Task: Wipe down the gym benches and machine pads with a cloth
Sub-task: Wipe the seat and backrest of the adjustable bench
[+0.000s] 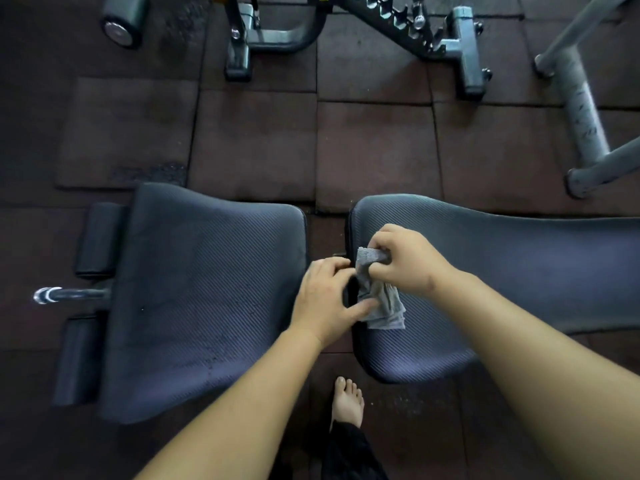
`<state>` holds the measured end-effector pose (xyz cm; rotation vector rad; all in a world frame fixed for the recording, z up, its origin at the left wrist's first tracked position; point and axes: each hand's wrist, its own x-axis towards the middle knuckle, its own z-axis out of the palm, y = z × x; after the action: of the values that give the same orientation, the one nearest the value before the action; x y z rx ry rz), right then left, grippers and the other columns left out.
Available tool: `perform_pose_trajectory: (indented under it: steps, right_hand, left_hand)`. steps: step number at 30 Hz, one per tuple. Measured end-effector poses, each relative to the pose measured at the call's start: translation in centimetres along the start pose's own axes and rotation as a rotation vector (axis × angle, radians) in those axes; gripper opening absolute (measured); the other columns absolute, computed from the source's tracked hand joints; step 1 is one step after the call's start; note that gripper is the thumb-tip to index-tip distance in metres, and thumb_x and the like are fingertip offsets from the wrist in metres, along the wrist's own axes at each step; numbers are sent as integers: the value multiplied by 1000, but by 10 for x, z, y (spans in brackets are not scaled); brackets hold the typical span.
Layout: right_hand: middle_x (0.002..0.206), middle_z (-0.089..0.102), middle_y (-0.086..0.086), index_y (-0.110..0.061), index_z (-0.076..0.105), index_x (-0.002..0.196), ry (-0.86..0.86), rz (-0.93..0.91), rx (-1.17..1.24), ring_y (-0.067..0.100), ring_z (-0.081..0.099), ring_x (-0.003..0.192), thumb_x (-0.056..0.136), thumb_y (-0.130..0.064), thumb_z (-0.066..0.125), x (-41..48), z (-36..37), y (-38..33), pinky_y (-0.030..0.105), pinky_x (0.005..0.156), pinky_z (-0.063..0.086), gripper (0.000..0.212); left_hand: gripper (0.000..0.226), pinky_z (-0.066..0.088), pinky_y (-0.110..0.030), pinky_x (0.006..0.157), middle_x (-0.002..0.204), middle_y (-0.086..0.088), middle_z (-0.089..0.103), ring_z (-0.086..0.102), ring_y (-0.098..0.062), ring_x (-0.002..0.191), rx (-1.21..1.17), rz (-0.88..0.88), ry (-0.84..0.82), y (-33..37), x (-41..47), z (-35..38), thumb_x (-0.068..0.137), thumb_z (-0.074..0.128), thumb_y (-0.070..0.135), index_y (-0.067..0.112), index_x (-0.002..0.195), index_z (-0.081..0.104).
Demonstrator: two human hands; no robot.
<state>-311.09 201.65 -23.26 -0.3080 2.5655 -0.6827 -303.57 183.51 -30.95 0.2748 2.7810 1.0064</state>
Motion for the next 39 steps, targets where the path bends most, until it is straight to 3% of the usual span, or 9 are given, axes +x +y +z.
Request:
perform_pose_trajectory:
  steps: [3,6,12,17,21,25,27,31,39]
  right_hand:
    - [74,66,-6,-23,65,80,-1,60,132,10,57,69,76,-20,71,-2,-9,-25,31,67,48,8]
    - [71,66,-7,-25,64,76,-10,57,195,9,58,67,78,-19,68,9,-10,-53,30,65,49,8]
    - [80,73,-3,-27,69,82,-39,80,228,22,69,85,81,-23,66,71,12,-104,36,76,56,5]
    - [115,66,1,-23,67,123,6,112,45,25,61,109,88,-25,65,108,48,-129,35,92,50,36]
    - [143,52,10,-12,57,139,161,60,-50,32,43,134,95,-24,60,97,81,-139,42,107,40,45]
    - [167,26,15,-6,37,156,156,16,-61,32,16,156,103,-35,55,87,125,-148,40,126,10,64]
    - [172,9,11,-9,22,162,132,59,-100,27,0,159,106,-46,40,87,147,-149,40,127,-1,70]
    - [173,0,7,-11,12,164,222,106,-212,23,-8,159,102,-53,17,93,170,-150,43,129,-1,75]
    - [172,7,7,-12,20,163,227,62,-282,24,0,159,104,-47,35,16,216,-159,46,128,8,71]
  left_hand:
    - [28,48,-39,90,97,7,61,55,-21,104,-170,-132,-14,6,-9,-10,84,73,48,21,89,66]
    - [25,47,-42,70,70,10,55,59,-22,79,-311,-297,-16,-1,-21,-32,88,73,35,25,77,53]
    - [14,50,-42,70,72,5,66,63,-16,74,-313,-407,39,-46,-32,-90,91,70,34,23,86,64]
    - [27,51,-37,80,98,14,65,61,-15,96,7,-327,-86,-85,-31,-130,93,62,53,36,114,63]
    - [47,52,-39,89,107,15,62,53,-15,107,139,-207,-51,-127,-39,-155,95,59,51,30,136,59]
    - [54,54,-45,90,123,9,65,56,-20,116,273,-86,61,-174,-49,-176,93,48,52,23,137,63]
    - [56,48,-48,104,143,6,59,50,-21,135,339,-81,85,-194,-54,-181,96,46,50,24,144,59]
    - [60,23,-53,126,168,4,32,23,-22,158,413,-22,48,-225,-62,-173,102,40,48,26,158,42]
    - [61,20,-55,127,170,1,28,22,-23,158,474,42,133,-241,-66,-157,103,42,44,24,160,39]
